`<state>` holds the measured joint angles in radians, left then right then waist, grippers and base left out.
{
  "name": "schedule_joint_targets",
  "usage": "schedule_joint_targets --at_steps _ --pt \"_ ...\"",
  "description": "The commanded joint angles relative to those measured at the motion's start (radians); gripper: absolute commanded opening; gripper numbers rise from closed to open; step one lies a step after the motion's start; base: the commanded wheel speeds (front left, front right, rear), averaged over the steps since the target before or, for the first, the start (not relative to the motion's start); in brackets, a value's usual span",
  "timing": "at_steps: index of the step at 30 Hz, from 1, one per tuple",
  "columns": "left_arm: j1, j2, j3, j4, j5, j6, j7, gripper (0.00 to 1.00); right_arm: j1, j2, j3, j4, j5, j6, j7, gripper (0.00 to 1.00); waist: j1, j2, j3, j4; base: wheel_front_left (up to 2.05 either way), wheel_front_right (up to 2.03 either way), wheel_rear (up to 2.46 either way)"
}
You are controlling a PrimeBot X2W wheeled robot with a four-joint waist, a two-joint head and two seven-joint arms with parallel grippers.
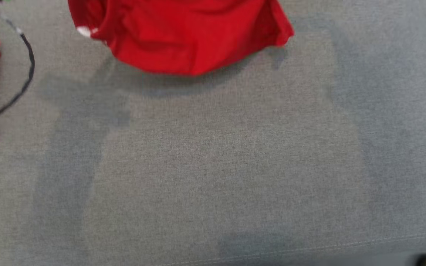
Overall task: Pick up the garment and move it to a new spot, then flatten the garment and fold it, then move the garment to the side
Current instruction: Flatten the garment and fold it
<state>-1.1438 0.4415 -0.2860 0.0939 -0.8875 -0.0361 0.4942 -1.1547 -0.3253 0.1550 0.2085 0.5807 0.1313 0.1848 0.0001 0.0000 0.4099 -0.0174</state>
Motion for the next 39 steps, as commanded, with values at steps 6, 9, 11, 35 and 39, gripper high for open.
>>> schedule_joint_targets --at_steps 6,9,11,35,39 --pt "-0.292 -0.086 -0.047 0.281 0.169 -0.047 -0.247 0.0 -0.316 0.169 -0.123 0.254 -0.187 -0.001 -0.186 0.0 -0.0001 0.0 0.235 -0.002 0.0 0.0 0.0" --pt "-0.372 -0.112 -0.067 0.378 0.239 -0.067 -0.416 0.0 -0.409 0.21 -0.166 0.34 -0.252 -0.001 -0.284 0.0 -0.0001 0.0 0.265 -0.009 0.0 0.0 0.0" --pt "-0.4 -0.117 -0.078 0.432 0.263 -0.077 -0.511 0.0 -0.441 0.226 -0.178 0.381 -0.265 -0.001 -0.34 0.0 -0.0001 0.0 0.281 -0.016 0.0 0.0 0.0" --pt "0.546 0.127 -0.239 0.099 0.118 -0.065 -0.759 0.0 0.672 0.026 0.066 -0.035 0.03 -0.002 -0.451 0.0 -0.0001 0.0 0.096 -0.076 0.0 0.0 0.0" --pt "0.775 0.113 -0.246 0.002 0.142 -0.021 -0.759 0.0 0.839 -0.014 0.073 -0.082 0.041 -0.002 -0.44 0.0 -0.0001 0.0 0.021 -0.072 0.0 0.0 0.0"
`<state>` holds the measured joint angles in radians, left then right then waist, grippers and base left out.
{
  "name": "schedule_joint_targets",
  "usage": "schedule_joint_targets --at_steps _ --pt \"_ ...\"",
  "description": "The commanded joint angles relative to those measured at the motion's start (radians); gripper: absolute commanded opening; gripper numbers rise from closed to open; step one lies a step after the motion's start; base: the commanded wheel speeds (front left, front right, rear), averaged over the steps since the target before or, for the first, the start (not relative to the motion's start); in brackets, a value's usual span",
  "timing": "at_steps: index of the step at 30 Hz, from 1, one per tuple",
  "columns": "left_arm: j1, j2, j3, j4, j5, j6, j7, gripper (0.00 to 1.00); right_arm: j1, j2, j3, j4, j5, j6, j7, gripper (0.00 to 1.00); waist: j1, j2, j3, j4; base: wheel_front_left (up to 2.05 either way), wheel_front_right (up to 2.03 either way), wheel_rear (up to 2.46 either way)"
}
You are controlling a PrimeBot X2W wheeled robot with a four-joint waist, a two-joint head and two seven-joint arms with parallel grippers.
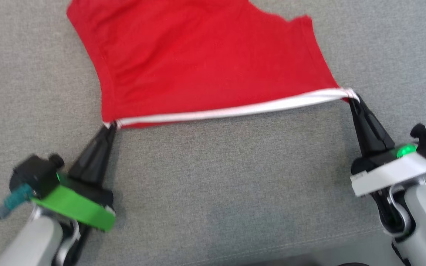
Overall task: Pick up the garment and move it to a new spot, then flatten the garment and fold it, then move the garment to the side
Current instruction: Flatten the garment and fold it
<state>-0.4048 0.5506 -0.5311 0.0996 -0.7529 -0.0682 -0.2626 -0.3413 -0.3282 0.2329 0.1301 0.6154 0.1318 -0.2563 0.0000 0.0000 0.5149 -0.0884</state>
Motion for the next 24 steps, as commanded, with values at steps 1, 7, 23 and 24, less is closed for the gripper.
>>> schedule_joint_targets --at_steps 1,7,23,24 --pt "0.087 0.004 -0.008 -0.023 0.025 0.027 -0.003 0.0 0.065 -0.026 -0.005 -0.013 0.004 -0.002 0.006 0.0 0.0 0.0 -0.102 0.001 0.0 0.0 0.0" --pt "0.386 -0.061 0.016 -0.121 0.01 0.133 -0.003 0.0 0.336 -0.107 -0.069 -0.092 0.036 -0.003 0.047 0.0 0.0 0.0 -0.164 0.021 0.0 0.0 0.0" --pt "0.422 -0.129 0.066 -0.41 -0.092 0.189 0.118 0.0 0.251 -0.117 -0.173 -0.414 0.151 -0.002 0.258 0.0 0.0 0.0 -0.029 0.095 0.0 0.0 0.0" --pt "0.388 -0.129 0.068 -0.418 -0.101 0.191 0.146 0.0 0.195 -0.118 -0.158 -0.395 0.155 -0.002 0.282 0.0 0.0 0.0 -0.014 0.107 0.0 0.0 0.0"
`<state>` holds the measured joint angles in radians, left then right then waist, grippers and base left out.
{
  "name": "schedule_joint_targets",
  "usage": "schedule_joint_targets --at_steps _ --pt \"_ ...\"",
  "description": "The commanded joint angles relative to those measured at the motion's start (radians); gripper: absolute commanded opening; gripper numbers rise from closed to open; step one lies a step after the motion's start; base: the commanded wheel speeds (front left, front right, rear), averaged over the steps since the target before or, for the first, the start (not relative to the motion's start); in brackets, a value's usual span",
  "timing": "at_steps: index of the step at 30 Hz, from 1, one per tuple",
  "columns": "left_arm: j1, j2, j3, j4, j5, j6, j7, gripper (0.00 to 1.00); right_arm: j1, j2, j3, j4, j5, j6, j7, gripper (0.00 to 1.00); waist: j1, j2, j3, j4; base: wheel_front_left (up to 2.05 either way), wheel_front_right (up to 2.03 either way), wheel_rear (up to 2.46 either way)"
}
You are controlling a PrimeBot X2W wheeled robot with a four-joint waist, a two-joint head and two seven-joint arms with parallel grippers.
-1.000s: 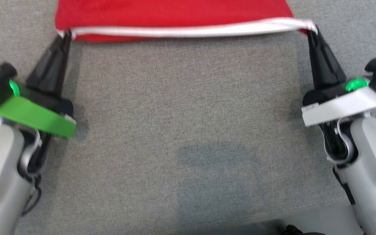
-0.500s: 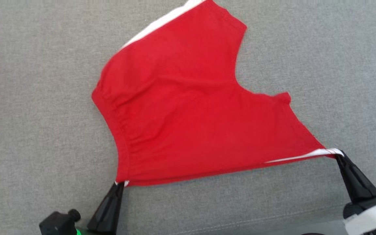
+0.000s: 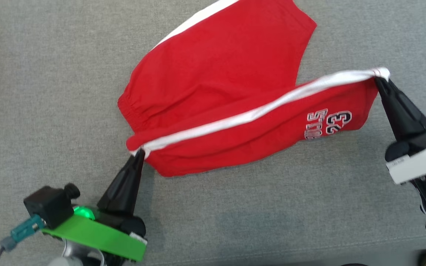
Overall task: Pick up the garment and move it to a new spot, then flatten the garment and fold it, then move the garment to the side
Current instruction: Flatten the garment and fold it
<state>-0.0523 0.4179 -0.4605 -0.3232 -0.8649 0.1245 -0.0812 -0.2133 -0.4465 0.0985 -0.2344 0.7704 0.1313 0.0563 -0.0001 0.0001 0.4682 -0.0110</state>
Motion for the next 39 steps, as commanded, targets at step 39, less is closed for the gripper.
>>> schedule_joint_targets --at_steps 39 --pt "-0.631 -0.21 -0.025 0.41 -0.072 -0.026 0.165 0.0 -0.876 -0.081 0.234 0.696 -0.069 -0.001 0.176 0.0 0.0001 -0.0001 0.193 0.251 0.0 0.0 0.0"
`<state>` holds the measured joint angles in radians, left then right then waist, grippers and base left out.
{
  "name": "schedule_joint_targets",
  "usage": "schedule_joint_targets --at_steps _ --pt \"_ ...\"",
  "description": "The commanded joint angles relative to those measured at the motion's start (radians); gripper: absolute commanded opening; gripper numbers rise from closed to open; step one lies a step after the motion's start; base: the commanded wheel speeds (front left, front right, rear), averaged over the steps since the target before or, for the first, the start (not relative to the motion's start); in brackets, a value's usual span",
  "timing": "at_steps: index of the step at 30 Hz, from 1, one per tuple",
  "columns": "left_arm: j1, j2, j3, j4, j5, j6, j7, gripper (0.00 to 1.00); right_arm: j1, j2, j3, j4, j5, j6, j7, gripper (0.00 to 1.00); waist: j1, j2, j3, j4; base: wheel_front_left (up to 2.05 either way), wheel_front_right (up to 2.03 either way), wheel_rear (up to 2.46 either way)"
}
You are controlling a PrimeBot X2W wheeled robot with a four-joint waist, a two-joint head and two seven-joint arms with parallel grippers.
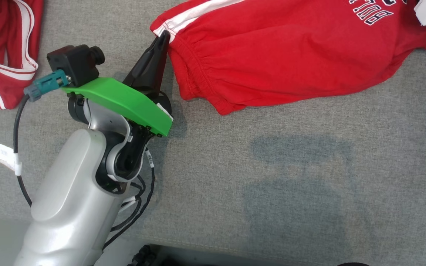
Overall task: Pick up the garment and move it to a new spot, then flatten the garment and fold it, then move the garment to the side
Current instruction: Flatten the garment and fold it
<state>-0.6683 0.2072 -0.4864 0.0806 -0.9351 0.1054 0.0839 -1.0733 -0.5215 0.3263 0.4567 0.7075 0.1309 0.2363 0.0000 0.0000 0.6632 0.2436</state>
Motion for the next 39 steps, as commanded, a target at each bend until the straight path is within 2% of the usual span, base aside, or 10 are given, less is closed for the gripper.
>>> schedule_joint_targets --at_steps 1,4,5,6,7,8,9,17,23,39 --pt "-0.015 0.0 0.0 0.006 -0.002 -0.007 0.0 0.0 -0.016 -0.006 0.006 0.005 -0.006 0.0 -0.004 0.0 0.0 0.0 -0.002 -0.003 0.0 0.0 0.0" --pt "-0.015 0.008 -0.003 0.013 0.007 -0.014 -0.009 0.0 -0.014 -0.003 0.025 0.003 -0.004 0.0 -0.01 0.0 0.0 0.0 -0.008 -0.008 0.0 0.0 0.0" --pt "-0.015 0.009 -0.003 0.015 0.007 -0.015 -0.01 0.0 -0.012 -0.004 0.033 -0.001 -0.008 0.0 -0.018 0.34 0.0 0.0 -0.012 -0.011 0.0 0.0 0.0" --pt "-0.014 0.01 -0.004 0.018 0.009 -0.016 -0.012 0.33 -0.006 -0.001 0.039 -0.004 -0.007 0.0 -0.023 1.0 0.0 0.0 -0.017 -0.014 0.0 0.0 0.0" --pt "-0.013 0.013 -0.004 0.021 0.012 -0.015 -0.014 0.49 0.0 0.002 0.045 -0.005 -0.002 0.0 -0.029 1.0 0.0 0.0 -0.023 -0.017 0.0 0.0 0.0" --pt "-0.01 0.016 -0.005 0.023 0.016 -0.014 -0.015 0.92 0.008 0.004 0.054 -0.009 0.001 0.0 -0.033 1.0 0.0 0.0 -0.032 -0.021 0.0 0.0 0.0" --pt "-0.005 0.021 -0.007 0.024 0.023 -0.014 -0.019 1.0 0.015 0.006 0.06 -0.013 0.005 0.0 -0.04 1.0 0.0 0.0 -0.044 -0.026 0.0 0.0 0.0" --pt "0.128 0.129 -0.035 -0.048 0.221 0.076 -0.162 1.0 0.129 -0.024 0.08 -0.079 -0.027 0.0 -0.062 1.0 0.0 0.0 -0.189 -0.076 0.0 0.0 0.0" --pt "0.278 0.178 -0.056 -0.13 0.312 0.132 -0.275 1.0 0.183 -0.02 0.023 -0.09 -0.123 0.0 0.018 1.0 0.0 0.0 -0.221 -0.074 0.0 0.0 0.0" --pt "0.367 0.007 -0.041 -0.036 0.453 0.06 -0.349 1.0 0.16 0.114 -0.204 0.205 -0.352 0.0 0.256 1.0 0.0 0.0 -0.16 0.097 0.0 0.0 0.0"
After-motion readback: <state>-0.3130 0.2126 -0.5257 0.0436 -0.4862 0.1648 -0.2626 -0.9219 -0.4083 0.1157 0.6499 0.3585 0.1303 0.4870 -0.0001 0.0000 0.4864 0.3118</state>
